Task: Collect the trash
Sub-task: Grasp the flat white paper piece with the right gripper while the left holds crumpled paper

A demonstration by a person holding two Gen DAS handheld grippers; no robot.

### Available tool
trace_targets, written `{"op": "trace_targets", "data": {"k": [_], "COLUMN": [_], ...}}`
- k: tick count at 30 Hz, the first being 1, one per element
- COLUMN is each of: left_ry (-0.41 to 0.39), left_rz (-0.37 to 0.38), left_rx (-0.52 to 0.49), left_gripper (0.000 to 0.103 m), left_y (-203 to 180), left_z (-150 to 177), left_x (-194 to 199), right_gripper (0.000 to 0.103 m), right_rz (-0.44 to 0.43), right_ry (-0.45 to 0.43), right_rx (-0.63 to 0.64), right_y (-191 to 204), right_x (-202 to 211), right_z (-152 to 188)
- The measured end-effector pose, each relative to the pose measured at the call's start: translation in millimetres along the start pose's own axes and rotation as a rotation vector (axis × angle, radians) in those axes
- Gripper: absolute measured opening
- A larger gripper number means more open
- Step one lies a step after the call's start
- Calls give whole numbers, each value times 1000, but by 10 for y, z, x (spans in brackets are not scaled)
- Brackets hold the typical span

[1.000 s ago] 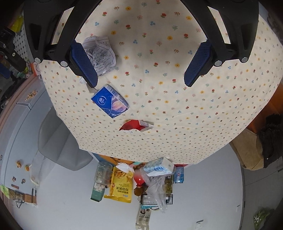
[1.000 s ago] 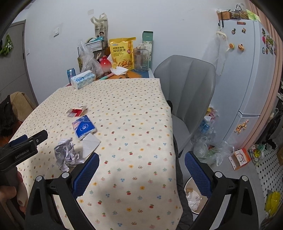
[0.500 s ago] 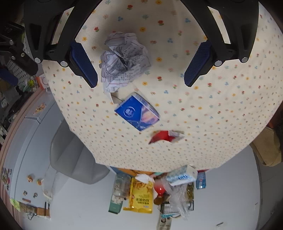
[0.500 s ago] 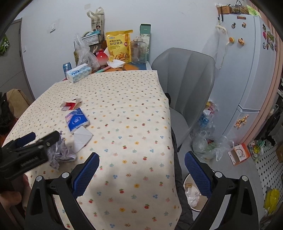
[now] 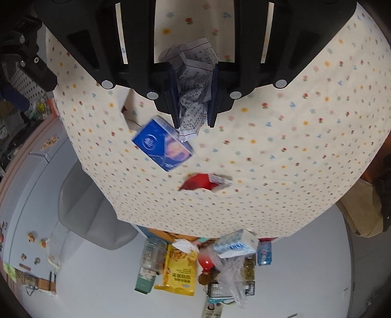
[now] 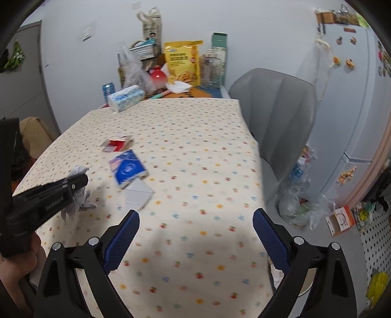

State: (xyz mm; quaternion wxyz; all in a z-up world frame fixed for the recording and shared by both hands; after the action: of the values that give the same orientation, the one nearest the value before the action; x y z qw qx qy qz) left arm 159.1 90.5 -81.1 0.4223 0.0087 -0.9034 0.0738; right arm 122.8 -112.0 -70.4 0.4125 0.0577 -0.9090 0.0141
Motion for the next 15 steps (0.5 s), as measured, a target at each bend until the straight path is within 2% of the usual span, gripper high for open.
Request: {"op": "trace_targets", "data": {"k": [6,15], "left_ry": [-35,-35], "left_rz": [-32,-63], "left_rx": [33,54], "left_gripper": [22,22], "left_y": [230,417], "left_z": [-95,-89], "left_x": [60,-42], "right_gripper": [90,87], "right_rz": [-28,-56], "right_ry": [1,33], "right_rx": [29,67], "right_y": [222,474], "right_x": [-47,-290], "right_z": [-88,-189]}}
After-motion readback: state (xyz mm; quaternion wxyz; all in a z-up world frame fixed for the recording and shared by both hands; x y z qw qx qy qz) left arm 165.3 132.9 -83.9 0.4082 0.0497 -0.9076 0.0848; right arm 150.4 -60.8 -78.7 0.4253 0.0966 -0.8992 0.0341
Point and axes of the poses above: each gripper's, at about its wrist camera, not at the fingertips, and x roughly against the way its jaws point, y to its left, z to its underside, the point moved 6 cm from there along -x, roughly the way its jaws point, and after that the axes turned 7 degrees about y, right-handed, at the moved point
